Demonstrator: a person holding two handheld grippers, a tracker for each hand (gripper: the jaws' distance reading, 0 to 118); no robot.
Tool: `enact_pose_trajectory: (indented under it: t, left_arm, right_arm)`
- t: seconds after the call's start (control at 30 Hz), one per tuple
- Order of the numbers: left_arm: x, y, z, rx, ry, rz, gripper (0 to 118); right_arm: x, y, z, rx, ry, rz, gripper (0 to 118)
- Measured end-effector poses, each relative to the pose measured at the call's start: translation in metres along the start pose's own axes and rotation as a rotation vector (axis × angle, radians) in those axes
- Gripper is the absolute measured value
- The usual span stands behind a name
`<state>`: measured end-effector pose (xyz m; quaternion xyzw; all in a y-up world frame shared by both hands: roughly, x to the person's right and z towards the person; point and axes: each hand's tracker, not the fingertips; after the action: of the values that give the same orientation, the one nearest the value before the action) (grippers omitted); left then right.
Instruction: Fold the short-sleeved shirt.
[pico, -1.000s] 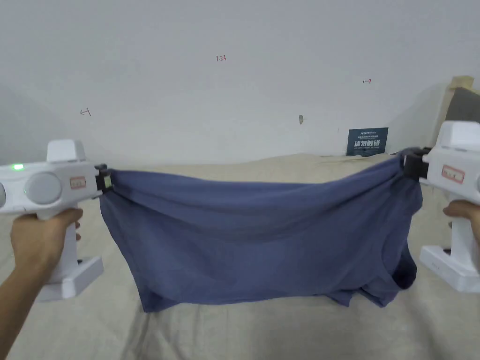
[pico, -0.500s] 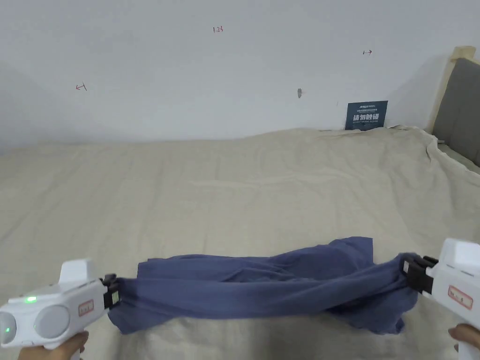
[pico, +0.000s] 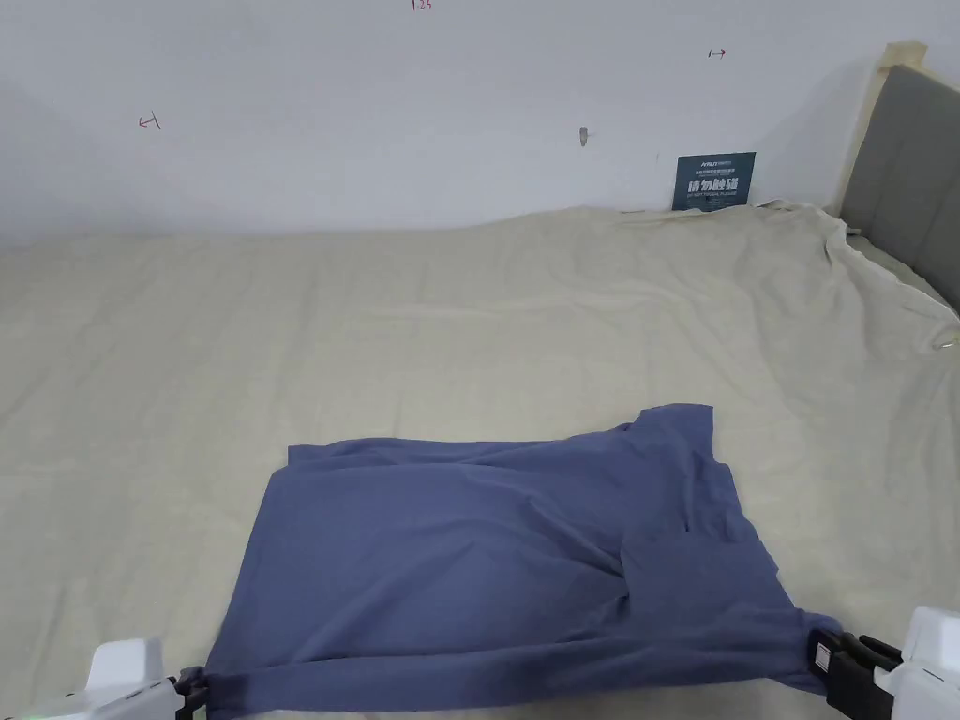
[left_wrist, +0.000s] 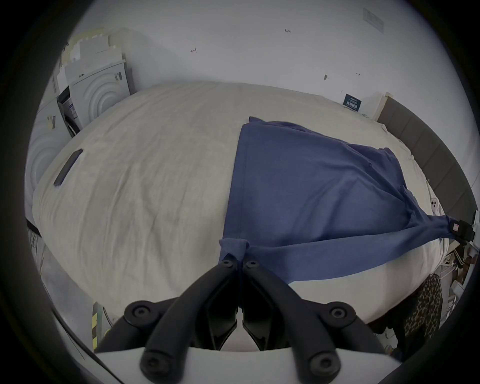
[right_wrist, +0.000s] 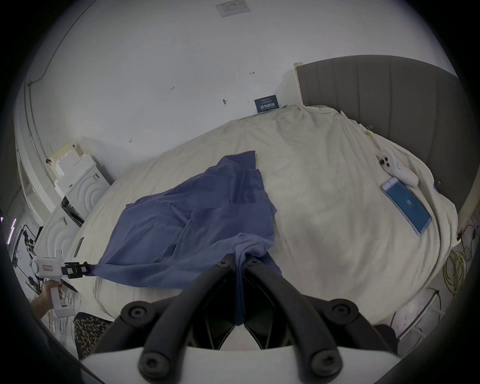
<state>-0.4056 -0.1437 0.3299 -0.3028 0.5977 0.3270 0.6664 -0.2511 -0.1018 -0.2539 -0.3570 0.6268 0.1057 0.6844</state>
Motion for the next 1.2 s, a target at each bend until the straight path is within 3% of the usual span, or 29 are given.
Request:
enact_pose_trajectory:
  t: [0.3, 0.4, 0.53, 0.8, 0.83, 0.9, 0.93, 0.97, 1.0, 1.03, 1.07, 1.2]
  left_arm:
    - [-0.003, -0.033, 0.018, -0.020, 0.011, -0.006, 0]
    - [-0.002, -0.038, 0.009, -0.039, 0.022, -0.006, 0]
    - [0.003, -0.043, -0.012, -0.079, 0.065, -0.007, 0]
    - [0.011, -0.045, -0.015, -0.097, 0.090, 0.004, 8]
    - [0.012, -0.044, -0.014, -0.100, 0.094, 0.002, 13]
    - [0.015, -0.042, -0.010, -0.108, 0.112, 0.001, 42]
    - [0.017, -0.041, -0.007, -0.102, 0.132, 0.000, 65]
    - [0.020, -0.039, -0.002, -0.086, 0.146, 0.009, 92]
    - [0.021, -0.036, 0.003, -0.066, 0.147, 0.018, 107]
    - [0.022, -0.032, 0.010, -0.034, 0.140, 0.031, 114]
    - [0.023, -0.027, 0.019, 0.011, 0.113, 0.039, 114]
    - [0.032, 0.004, 0.054, 0.139, 0.085, 0.066, 114]
  right_arm:
    - [0.002, -0.037, 0.021, -0.048, -0.024, 0.012, 1]
    - [0.008, -0.045, 0.003, -0.105, -0.085, 0.015, 1]
    - [0.011, -0.054, -0.032, -0.183, -0.174, 0.085, 1]
    - [0.012, -0.069, -0.055, -0.241, -0.223, 0.083, 1]
    - [0.011, -0.067, -0.054, -0.245, -0.225, 0.088, 3]
    - [0.009, -0.061, -0.050, -0.258, -0.238, 0.094, 23]
    - [0.008, -0.057, -0.046, -0.253, -0.231, 0.096, 39]
    - [0.005, -0.053, -0.041, -0.237, -0.227, 0.102, 67]
    - [0.001, -0.047, -0.035, -0.214, -0.217, 0.106, 84]
    - [-0.002, -0.041, -0.029, -0.192, -0.201, 0.109, 96]
    - [-0.005, -0.033, -0.022, -0.163, -0.164, 0.111, 99]
    - [-0.024, 0.004, 0.008, -0.040, -0.123, 0.096, 99]
